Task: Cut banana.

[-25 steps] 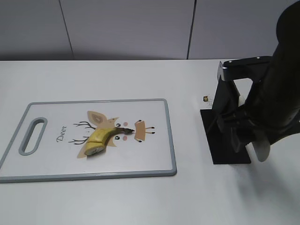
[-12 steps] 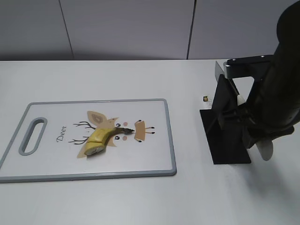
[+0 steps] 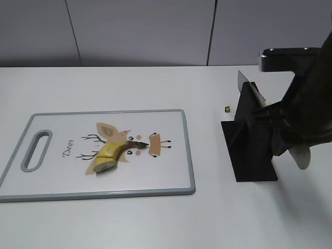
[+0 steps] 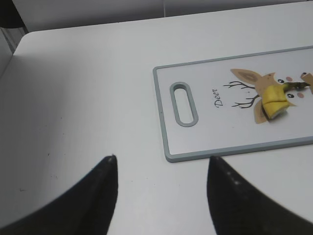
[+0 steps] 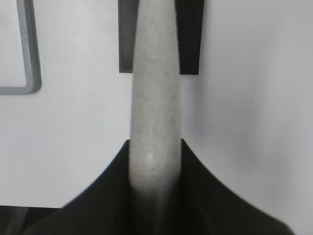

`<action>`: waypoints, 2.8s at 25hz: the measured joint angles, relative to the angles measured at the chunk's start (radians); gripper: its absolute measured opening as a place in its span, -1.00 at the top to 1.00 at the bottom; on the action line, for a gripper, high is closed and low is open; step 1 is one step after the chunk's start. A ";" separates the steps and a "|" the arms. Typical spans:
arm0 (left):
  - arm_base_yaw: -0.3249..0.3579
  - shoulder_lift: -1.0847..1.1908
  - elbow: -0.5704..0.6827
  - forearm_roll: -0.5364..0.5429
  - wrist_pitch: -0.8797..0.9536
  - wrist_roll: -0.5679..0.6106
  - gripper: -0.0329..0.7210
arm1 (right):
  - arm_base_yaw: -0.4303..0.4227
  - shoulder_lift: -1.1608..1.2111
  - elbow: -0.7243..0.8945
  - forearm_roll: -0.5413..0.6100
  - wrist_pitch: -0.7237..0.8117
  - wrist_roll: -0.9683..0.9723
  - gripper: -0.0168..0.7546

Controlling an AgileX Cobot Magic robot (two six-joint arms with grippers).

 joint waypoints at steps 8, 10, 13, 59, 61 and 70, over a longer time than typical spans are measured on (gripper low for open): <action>0.000 0.000 0.000 0.000 0.000 0.000 -0.58 | 0.000 -0.098 0.000 -0.006 0.018 0.018 0.53; 0.000 0.000 0.000 0.000 0.000 0.000 -0.58 | 0.000 -0.118 0.000 -0.009 0.019 0.024 0.53; 0.000 0.000 0.000 0.000 0.000 0.000 -0.58 | 0.000 -0.147 -0.001 -0.020 0.025 0.026 0.53; -0.104 1.200 -0.663 -0.335 -0.006 0.784 -0.70 | 0.001 0.194 -0.431 0.298 0.144 -1.399 0.54; -0.131 1.269 -0.694 -0.336 0.010 0.867 -0.70 | 0.001 0.215 -0.440 0.343 0.142 -1.477 0.54; -0.144 1.453 -0.742 -0.350 0.025 1.070 -0.67 | 0.009 0.322 -0.529 0.436 0.152 -1.647 0.54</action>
